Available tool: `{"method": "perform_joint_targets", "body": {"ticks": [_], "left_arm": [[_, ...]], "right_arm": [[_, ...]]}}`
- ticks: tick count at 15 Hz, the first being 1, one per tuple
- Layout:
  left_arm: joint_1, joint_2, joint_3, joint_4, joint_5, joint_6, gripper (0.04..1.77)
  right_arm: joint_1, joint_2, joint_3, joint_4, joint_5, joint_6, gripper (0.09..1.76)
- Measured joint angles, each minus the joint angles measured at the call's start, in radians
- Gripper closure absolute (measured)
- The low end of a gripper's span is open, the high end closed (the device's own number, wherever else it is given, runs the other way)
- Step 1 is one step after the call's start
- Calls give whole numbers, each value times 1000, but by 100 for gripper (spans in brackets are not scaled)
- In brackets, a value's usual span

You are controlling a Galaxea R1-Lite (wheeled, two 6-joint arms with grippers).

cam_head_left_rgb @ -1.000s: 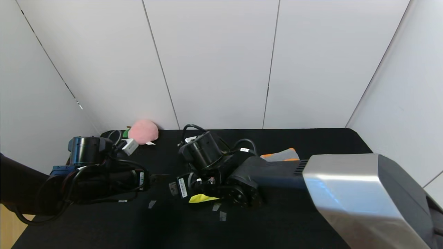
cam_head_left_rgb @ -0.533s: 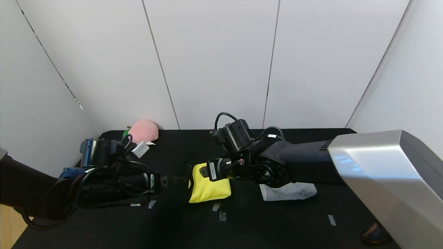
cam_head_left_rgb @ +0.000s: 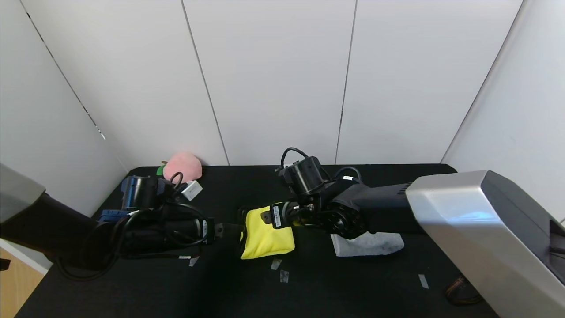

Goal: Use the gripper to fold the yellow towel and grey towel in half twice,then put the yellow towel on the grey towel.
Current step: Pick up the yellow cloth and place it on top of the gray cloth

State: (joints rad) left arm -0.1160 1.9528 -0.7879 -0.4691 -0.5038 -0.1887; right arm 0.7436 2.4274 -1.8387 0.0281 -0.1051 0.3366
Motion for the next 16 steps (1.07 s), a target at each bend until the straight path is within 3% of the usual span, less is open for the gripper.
{"method": "perform_joint_targets", "body": {"ticks": [6,16], "left_arm": [[-37,94,-85,6,2,1,9],[-45,174,-99,-3,1,6,9]], "right_arm": [[-3,47,-8,-8,1,1,15],[-4,95,-37,-6,1,3,15]]}}
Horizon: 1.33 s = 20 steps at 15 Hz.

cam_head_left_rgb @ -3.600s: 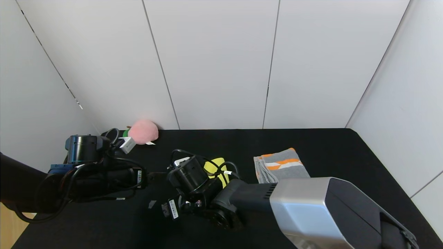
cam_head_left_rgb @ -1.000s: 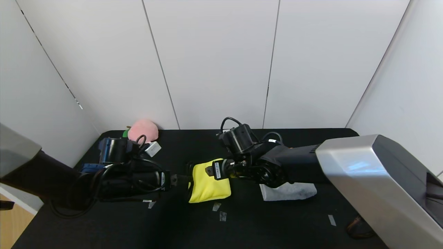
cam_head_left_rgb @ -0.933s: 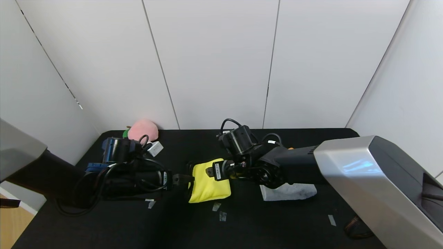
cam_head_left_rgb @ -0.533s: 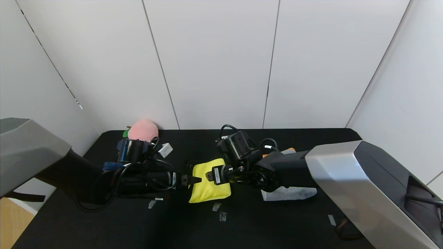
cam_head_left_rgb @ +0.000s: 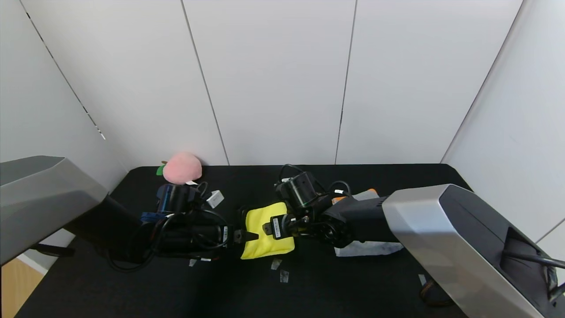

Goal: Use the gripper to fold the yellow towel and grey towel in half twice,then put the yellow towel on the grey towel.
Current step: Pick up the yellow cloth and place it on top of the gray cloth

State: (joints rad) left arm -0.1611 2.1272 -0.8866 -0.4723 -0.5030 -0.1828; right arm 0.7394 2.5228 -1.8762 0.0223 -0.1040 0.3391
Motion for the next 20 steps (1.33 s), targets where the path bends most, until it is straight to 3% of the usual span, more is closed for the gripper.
{"method": "perform_joint_targets", "body": {"ticks": [20], "left_arm": [[-66,16,4,-2,1,9,9]], "right_arm": [[13,63,-67,10,0,15,14]]}}
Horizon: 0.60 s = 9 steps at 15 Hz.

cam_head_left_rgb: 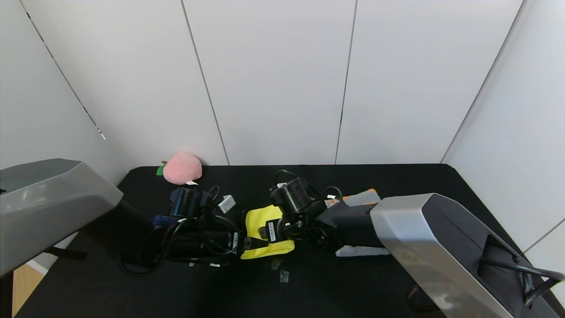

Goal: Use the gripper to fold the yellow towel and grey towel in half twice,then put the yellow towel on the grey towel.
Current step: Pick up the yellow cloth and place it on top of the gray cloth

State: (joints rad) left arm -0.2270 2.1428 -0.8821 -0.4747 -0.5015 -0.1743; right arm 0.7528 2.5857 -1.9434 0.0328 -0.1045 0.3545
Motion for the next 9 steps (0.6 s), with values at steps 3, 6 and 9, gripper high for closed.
{"method": "perform_joint_targets", "body": {"ticks": [3,6,9], "left_arm": [[-5,5,-2,-1,0,0,9],[-6,10,-4,-2,0,1,9],[-6,13,-3,-2,0,9,9]], "right_arm": [[0,2,0,0,0,0,14],[0,2,1,0,0,0,43],[0,5,1,0,0,1,85]]}}
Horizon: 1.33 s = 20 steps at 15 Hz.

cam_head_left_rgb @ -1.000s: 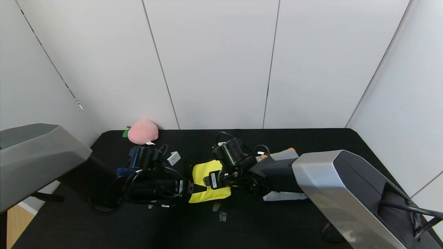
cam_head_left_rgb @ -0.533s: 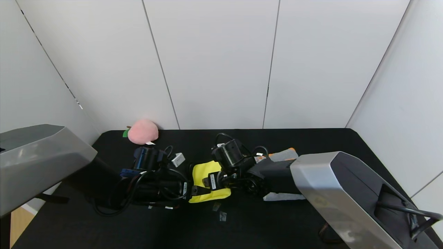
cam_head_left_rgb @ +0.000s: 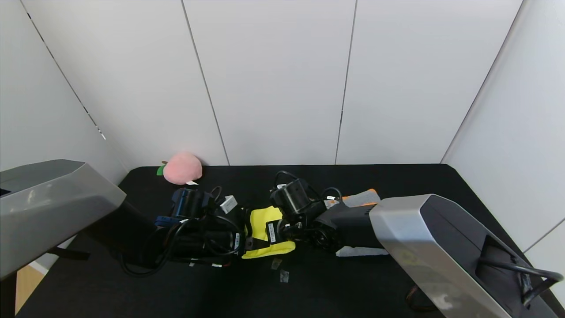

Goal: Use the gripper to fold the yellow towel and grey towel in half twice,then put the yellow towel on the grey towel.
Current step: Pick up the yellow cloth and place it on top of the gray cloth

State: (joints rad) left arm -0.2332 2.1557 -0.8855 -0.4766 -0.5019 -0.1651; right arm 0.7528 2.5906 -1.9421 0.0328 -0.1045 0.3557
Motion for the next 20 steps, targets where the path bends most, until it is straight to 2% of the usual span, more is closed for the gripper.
{"method": "perform_joint_targets", "body": {"ticks": [2,3,4,7,8,11,14,15,16,17,20], "left_arm": [[0,1,1,0,0,5,9],[0,1,2,0,0,5,9],[0,1,3,0,-1,5,9],[0,2,3,0,-1,5,9],[0,3,4,0,-1,6,20],[-3,9,4,4,0,6,68],[-7,12,4,5,0,5,100],[-7,12,4,4,0,6,117],[-8,13,3,3,0,6,168],[-8,13,3,3,0,6,160],[-7,13,3,2,0,6,160]], "right_arm": [[1,1,-3,0,0,6,105],[1,2,-4,0,0,6,123],[0,2,-5,0,0,10,173],[1,3,-6,0,0,11,168],[1,3,-7,0,0,11,168],[1,3,-7,0,0,11,168],[3,3,-7,0,0,11,168],[3,3,-7,0,0,11,168],[3,3,-7,0,0,11,168],[3,3,-7,0,0,11,168],[4,3,-6,0,0,11,168]]}}
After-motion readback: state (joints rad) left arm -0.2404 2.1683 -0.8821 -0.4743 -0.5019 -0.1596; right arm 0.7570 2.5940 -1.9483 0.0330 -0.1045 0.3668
